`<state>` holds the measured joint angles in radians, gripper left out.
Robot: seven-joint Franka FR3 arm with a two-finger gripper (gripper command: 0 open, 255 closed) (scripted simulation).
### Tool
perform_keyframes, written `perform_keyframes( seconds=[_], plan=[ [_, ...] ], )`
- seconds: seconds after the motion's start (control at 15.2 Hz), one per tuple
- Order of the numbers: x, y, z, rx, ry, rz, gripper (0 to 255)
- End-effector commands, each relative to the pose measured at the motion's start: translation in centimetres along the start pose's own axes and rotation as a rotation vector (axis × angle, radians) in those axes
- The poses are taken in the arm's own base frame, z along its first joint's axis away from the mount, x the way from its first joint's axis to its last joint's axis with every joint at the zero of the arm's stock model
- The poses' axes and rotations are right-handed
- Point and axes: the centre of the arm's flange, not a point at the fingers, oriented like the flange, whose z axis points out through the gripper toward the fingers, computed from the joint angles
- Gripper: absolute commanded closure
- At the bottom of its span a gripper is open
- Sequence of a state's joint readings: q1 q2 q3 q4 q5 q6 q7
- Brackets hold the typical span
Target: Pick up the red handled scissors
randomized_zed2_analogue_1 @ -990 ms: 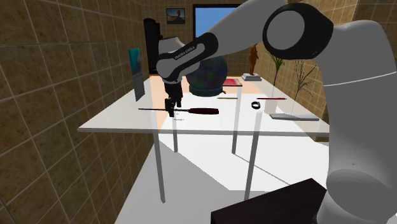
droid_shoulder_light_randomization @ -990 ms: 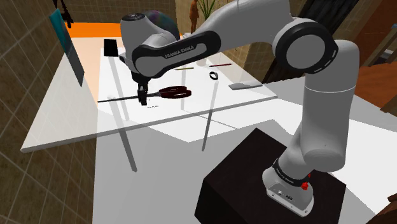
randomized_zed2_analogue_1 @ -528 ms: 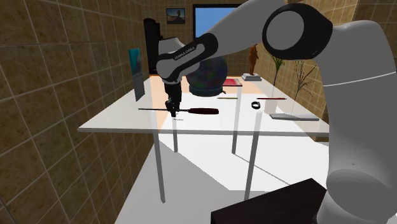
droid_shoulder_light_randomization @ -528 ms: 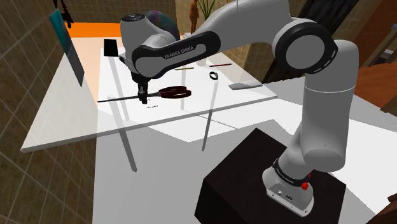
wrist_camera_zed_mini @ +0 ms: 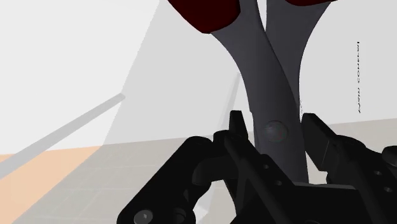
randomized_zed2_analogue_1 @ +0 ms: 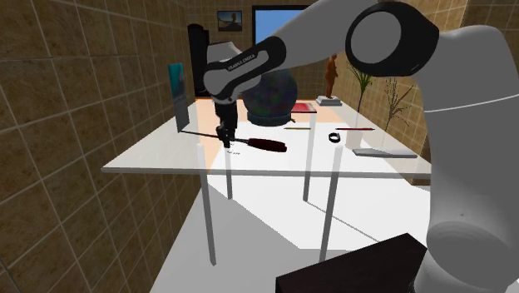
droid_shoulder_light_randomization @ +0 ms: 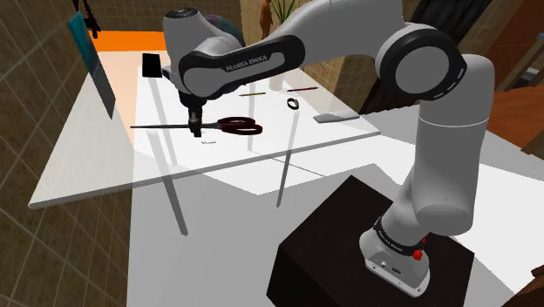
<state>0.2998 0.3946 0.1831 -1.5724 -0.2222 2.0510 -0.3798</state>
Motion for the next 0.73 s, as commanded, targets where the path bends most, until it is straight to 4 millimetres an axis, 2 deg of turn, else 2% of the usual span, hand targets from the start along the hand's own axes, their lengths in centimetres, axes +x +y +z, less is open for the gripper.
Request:
perform_keyframes(
  seconds=[0.0,0.66],
  plan=[
    [0.0,0.1,-1.0,0.0,0.0,0.0,255],
    [0.2,0.8,-5.8,0.0,0.0,0.0,255]
  ],
)
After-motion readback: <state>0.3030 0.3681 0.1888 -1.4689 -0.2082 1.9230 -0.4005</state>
